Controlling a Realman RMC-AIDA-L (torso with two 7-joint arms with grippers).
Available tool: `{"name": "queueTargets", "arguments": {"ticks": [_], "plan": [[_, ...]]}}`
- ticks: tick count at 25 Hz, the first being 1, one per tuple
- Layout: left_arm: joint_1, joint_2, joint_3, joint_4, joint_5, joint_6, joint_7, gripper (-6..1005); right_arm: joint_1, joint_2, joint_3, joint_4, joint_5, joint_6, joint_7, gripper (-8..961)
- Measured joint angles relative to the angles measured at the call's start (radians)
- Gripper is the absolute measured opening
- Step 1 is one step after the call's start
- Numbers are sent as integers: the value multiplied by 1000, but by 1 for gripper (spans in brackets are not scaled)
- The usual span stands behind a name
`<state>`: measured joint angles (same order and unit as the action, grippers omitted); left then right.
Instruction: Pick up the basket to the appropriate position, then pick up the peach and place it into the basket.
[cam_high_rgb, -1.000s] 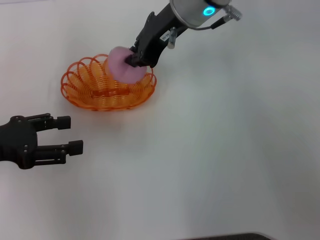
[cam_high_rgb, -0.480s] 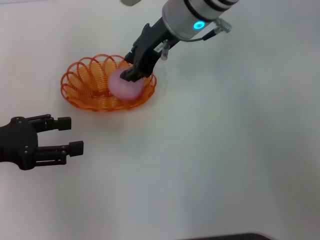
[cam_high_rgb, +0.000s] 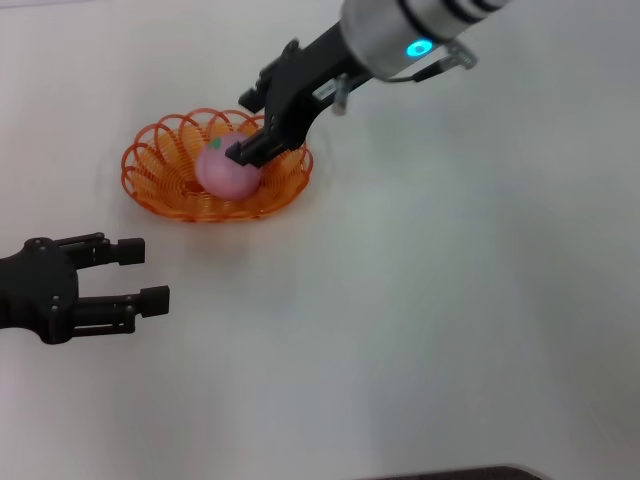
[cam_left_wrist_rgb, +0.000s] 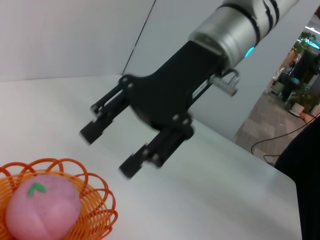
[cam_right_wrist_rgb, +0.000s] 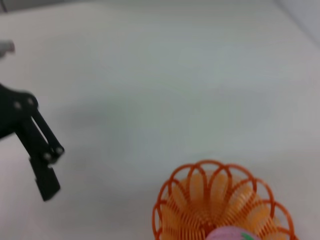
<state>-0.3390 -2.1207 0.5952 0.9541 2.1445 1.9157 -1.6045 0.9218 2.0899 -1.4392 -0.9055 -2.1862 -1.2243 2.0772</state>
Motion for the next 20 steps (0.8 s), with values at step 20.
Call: {"name": "queueTargets", "arguments": {"ticks": [20], "plan": [[0,-2,-14,-21,-7,-24,0,828,-480,-36,545,-260,148,-454,-409,699]]}}
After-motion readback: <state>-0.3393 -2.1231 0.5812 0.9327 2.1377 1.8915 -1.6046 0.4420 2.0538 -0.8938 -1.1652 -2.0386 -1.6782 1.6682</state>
